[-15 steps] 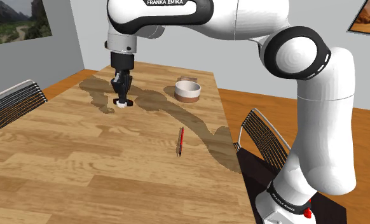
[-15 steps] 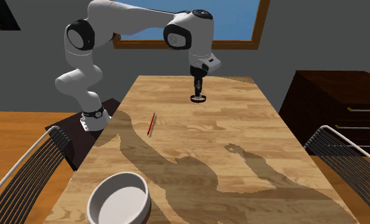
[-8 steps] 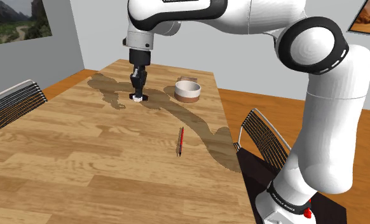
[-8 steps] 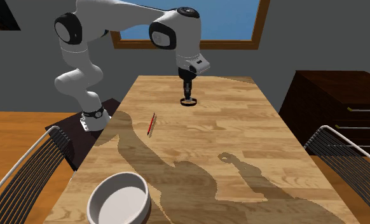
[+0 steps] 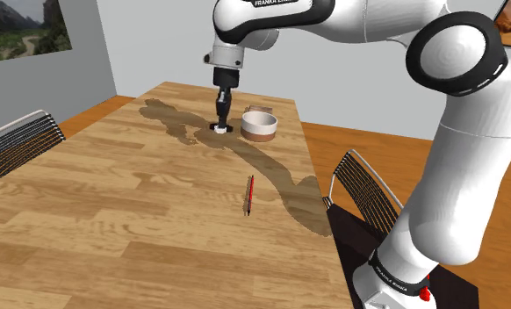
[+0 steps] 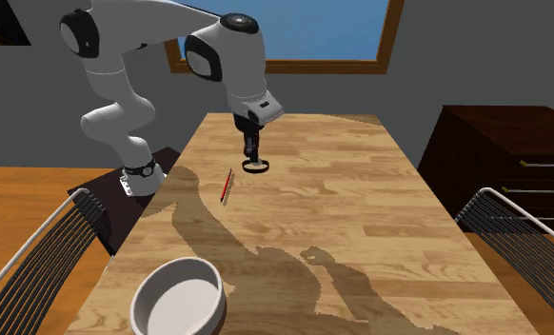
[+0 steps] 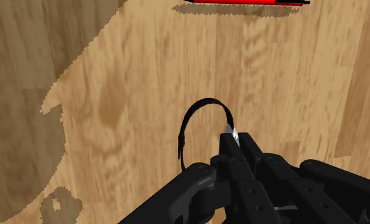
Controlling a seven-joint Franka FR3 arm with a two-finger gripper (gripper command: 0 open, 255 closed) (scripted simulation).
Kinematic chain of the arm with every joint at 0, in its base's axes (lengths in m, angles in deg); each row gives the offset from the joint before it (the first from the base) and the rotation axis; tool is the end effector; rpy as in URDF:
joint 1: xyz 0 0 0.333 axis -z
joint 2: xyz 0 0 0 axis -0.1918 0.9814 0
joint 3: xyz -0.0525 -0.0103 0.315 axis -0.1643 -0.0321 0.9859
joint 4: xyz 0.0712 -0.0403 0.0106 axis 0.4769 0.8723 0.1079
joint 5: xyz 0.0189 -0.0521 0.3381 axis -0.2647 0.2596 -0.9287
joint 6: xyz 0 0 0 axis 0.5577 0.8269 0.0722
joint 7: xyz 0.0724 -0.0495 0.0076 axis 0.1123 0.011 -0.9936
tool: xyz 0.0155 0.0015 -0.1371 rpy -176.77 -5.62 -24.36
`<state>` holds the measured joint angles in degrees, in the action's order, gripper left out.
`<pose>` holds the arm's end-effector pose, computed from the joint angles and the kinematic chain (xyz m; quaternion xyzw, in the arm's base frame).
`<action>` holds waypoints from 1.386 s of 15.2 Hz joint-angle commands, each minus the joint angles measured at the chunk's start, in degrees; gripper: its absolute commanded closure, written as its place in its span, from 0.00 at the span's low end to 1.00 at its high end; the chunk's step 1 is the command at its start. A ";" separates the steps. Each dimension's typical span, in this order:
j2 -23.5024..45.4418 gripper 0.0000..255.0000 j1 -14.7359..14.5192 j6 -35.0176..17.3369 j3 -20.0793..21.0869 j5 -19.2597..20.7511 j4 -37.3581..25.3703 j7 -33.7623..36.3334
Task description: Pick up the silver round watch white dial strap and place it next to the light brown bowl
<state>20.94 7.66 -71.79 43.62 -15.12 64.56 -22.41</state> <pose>0.5535 0.0848 0.4844 -0.9423 -0.3191 0.0317 0.0959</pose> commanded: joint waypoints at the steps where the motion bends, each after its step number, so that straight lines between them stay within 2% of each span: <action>1: -1.43 1.00 1.63 0.30 -1.10 -0.01 1.58 -2.80; 11: -4.29 1.00 8.86 1.78 -6.72 0.87 4.94 -15.40; 21: -1.66 1.00 16.23 4.54 -12.45 1.90 1.25 -28.05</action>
<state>18.87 23.21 -67.89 31.68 -13.30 66.72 -49.26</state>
